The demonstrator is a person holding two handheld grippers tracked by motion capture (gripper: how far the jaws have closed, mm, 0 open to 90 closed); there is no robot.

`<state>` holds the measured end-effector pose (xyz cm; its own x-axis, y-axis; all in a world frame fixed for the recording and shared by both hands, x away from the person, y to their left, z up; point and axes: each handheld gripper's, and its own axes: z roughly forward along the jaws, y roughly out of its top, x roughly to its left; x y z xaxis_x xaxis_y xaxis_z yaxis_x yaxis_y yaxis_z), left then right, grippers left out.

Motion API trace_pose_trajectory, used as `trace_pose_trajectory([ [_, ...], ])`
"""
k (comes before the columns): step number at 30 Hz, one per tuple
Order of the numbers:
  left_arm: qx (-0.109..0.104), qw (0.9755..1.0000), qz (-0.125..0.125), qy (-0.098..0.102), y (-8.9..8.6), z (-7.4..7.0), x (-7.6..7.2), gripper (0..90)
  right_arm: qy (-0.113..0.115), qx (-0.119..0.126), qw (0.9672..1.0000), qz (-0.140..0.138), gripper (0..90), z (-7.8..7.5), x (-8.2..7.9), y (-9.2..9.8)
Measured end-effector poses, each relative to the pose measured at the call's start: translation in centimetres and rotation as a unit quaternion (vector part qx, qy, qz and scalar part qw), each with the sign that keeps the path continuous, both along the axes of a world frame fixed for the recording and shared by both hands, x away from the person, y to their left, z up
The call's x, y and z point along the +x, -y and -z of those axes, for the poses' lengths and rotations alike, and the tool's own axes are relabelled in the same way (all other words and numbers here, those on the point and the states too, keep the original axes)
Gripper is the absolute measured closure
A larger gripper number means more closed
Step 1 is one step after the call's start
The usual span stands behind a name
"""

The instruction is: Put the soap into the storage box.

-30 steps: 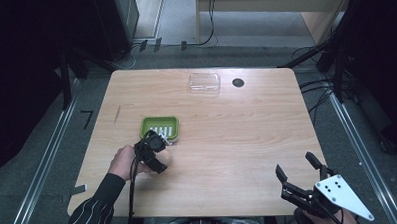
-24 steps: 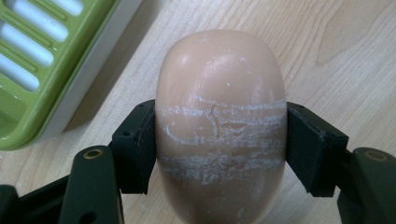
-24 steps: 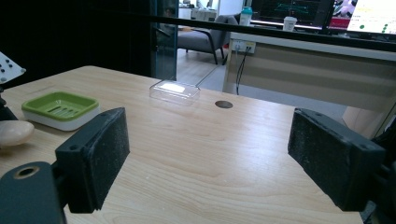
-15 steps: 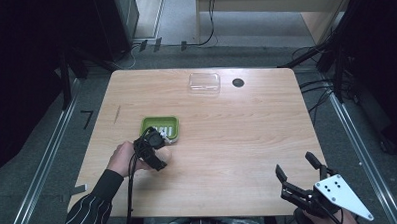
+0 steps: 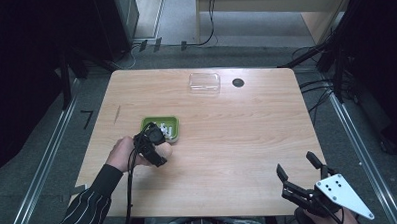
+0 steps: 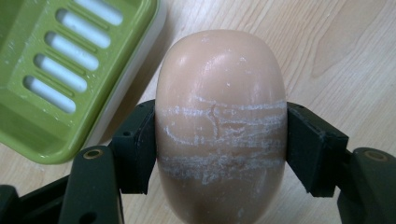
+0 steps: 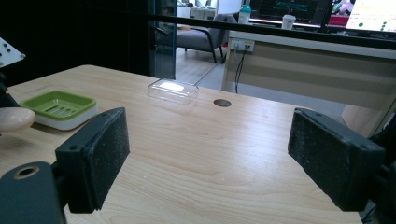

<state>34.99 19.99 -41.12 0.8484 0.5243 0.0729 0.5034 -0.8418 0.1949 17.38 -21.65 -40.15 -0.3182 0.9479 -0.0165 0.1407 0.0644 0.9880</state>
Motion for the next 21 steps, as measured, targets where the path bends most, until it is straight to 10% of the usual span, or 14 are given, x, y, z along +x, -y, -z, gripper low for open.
trace_pose_trajectory([
  [21,-0.009,0.9997,0.019,0.009,-0.2,-1.7,0.8,33.4,0.001,-0.003,1.0000,-0.001,13.2,-0.1,-0.2,-0.3],
])
